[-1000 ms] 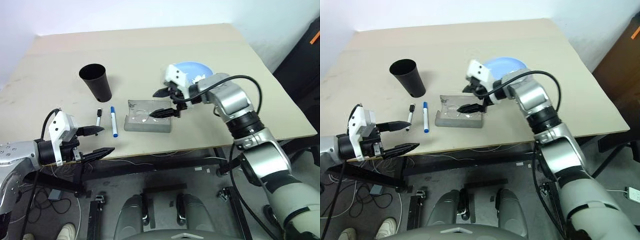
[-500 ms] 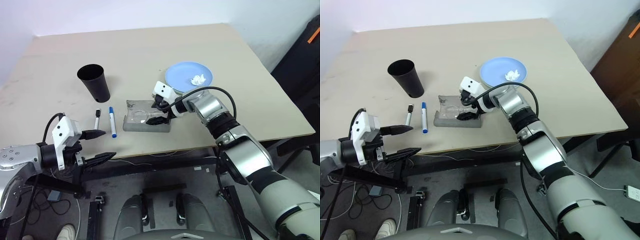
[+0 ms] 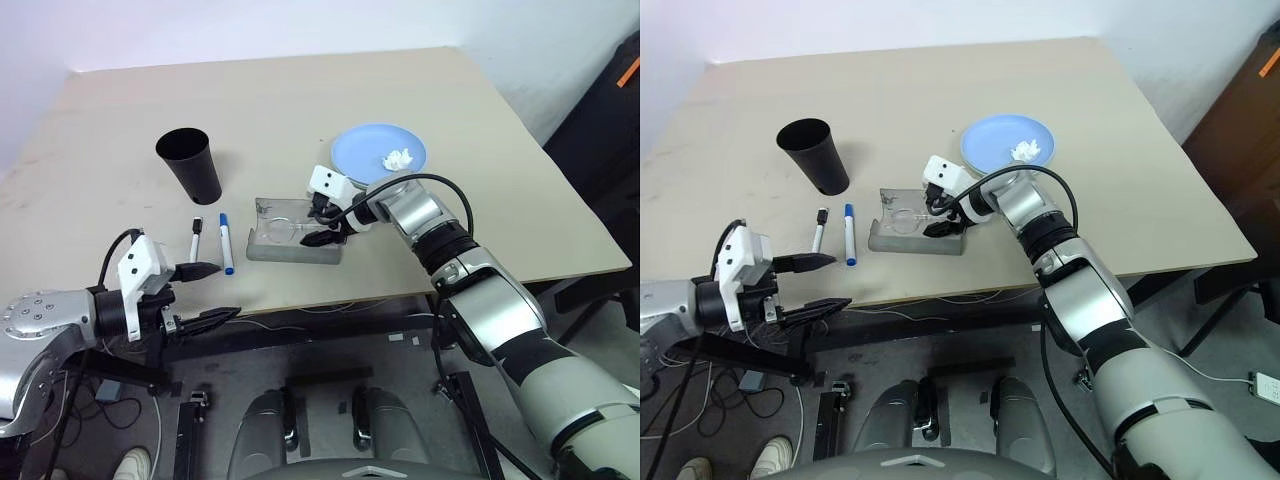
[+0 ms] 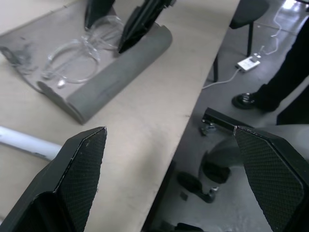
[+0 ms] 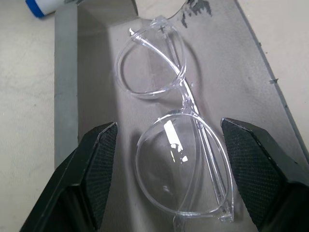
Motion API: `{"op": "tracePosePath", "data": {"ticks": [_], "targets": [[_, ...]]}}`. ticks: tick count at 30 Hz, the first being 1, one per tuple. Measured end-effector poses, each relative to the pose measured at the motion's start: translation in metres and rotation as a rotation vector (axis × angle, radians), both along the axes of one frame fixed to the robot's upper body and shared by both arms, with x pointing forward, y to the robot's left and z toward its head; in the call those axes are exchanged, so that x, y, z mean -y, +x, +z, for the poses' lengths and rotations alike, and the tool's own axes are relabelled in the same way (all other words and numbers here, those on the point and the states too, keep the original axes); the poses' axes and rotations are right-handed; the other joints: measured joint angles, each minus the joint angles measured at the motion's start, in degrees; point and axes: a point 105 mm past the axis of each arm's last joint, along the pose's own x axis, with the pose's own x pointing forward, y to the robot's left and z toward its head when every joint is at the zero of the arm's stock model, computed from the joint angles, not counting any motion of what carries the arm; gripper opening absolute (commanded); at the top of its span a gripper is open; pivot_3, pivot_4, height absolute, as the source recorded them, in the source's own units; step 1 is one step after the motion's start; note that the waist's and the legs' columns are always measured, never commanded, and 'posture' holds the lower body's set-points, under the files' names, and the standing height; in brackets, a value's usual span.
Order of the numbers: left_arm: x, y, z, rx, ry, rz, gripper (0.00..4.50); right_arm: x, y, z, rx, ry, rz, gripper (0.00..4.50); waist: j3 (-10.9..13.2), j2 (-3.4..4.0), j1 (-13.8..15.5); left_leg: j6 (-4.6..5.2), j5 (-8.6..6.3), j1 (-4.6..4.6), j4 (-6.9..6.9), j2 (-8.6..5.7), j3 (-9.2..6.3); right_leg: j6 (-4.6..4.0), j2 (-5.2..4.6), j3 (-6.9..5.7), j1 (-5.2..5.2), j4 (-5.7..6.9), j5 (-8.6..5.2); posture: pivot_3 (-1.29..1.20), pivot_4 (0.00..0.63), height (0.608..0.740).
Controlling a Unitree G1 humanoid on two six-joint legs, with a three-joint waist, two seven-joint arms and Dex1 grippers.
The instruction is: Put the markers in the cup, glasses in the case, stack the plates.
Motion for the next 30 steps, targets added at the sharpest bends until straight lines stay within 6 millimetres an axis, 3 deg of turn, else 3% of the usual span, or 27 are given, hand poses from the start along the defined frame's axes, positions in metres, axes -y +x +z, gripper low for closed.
{"op": "tracePosePath", "data": {"ticks": [13, 18, 24, 28, 30], "targets": [[-0.001, 0.002, -0.005, -0.004, 0.002, 0.003, 4.44, -0.015, -0.001, 0.013, 0.029, -0.073, 0.049, 3.55, 0.00, 0.00, -0.08, -0.01, 0.00, 0.00, 0.00, 0.00, 0.00, 0.00, 0.00, 0.00, -0.02, 0.03, 0.00, 0.00, 0.150, 0.740], [-0.002, 0.003, -0.010, -0.013, -0.005, 0.003, 4.44, -0.017, -0.001, 0.009, 0.017, -0.101, 0.045, 3.55, 0.00, 0.00, -0.01, -0.01, 0.00, -0.01, 0.00, 0.01, -0.01, -0.01, -0.02, 0.00, -0.02, 0.02, 0.00, 0.00, 0.150, 0.740], [-0.003, 0.002, -0.012, -0.013, -0.006, 0.004, 4.44, -0.016, -0.001, -0.001, 0.003, -0.137, 0.033, 1.63, 0.00, 0.00, -0.14, -0.01, 0.00, -0.01, 0.00, 0.01, -0.02, -0.01, -0.02, 0.00, -0.03, 0.03, 0.00, 0.00, 0.150, 0.740], [-0.004, 0.002, -0.014, -0.022, -0.008, 0.009, 4.44, -0.024, -0.001, 0.009, 0.027, -0.121, 0.055, 0.28, 0.00, 0.00, -0.56, -0.01, 0.00, 0.04, 0.00, 0.01, -0.04, -0.01, -0.02, 0.00, 0.03, 0.06, 0.00, 0.00, 0.150, 0.740], [-0.003, 0.002, -0.014, -0.025, -0.008, 0.007, 4.44, -0.029, -0.001, 0.013, 0.044, -0.116, 0.061, 0.02, -0.03, -0.04, -0.87, -0.01, 0.00, 0.09, 0.00, 0.01, -0.07, -0.01, -0.05, 0.00, 0.07, 0.09, 0.00, 0.00, 0.150, 0.740]]}}
